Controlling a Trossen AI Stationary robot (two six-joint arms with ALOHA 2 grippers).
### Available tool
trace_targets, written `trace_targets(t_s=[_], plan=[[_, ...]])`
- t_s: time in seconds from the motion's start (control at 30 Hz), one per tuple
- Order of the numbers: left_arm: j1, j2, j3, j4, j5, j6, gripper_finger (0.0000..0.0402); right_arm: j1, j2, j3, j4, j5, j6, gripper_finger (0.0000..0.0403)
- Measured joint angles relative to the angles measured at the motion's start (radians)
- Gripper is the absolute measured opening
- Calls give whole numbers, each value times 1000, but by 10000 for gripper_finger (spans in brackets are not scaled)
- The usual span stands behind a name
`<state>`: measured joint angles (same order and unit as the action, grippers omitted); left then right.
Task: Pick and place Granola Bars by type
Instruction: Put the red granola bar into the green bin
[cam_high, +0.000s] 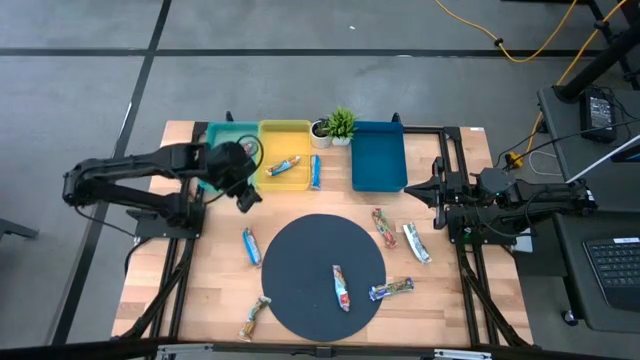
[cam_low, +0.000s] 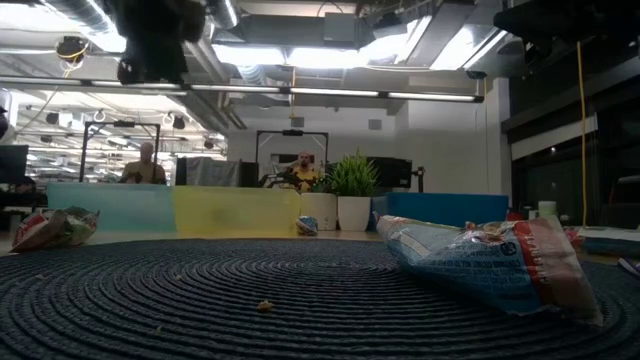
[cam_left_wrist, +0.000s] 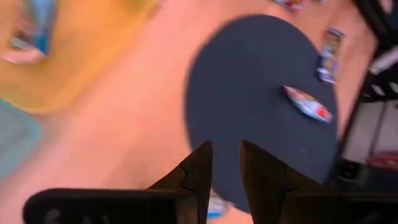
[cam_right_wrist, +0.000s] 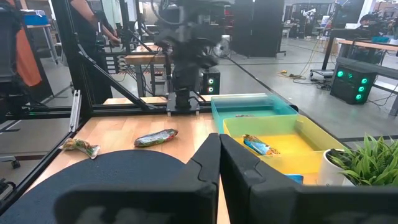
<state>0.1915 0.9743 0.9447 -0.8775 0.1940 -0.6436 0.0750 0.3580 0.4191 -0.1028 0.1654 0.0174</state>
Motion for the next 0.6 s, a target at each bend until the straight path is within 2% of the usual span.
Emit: trace_targets(t_s=[0.13, 0.37, 0.47, 0.6], plan=[[-159, -27, 0, 90, -38, -112, 59, 0, 0, 0, 0, 0, 0, 13], [-407, -78, 1, 348, -202, -221, 34, 0, 0, 0, 0, 0, 0, 13], [-520, -65, 32, 334, -260, -293, 23, 0, 0, 0, 0, 0, 0, 13], [-650, 1, 145, 222, -363, -372, 7, 0, 0, 0, 0, 0, 0, 13]])
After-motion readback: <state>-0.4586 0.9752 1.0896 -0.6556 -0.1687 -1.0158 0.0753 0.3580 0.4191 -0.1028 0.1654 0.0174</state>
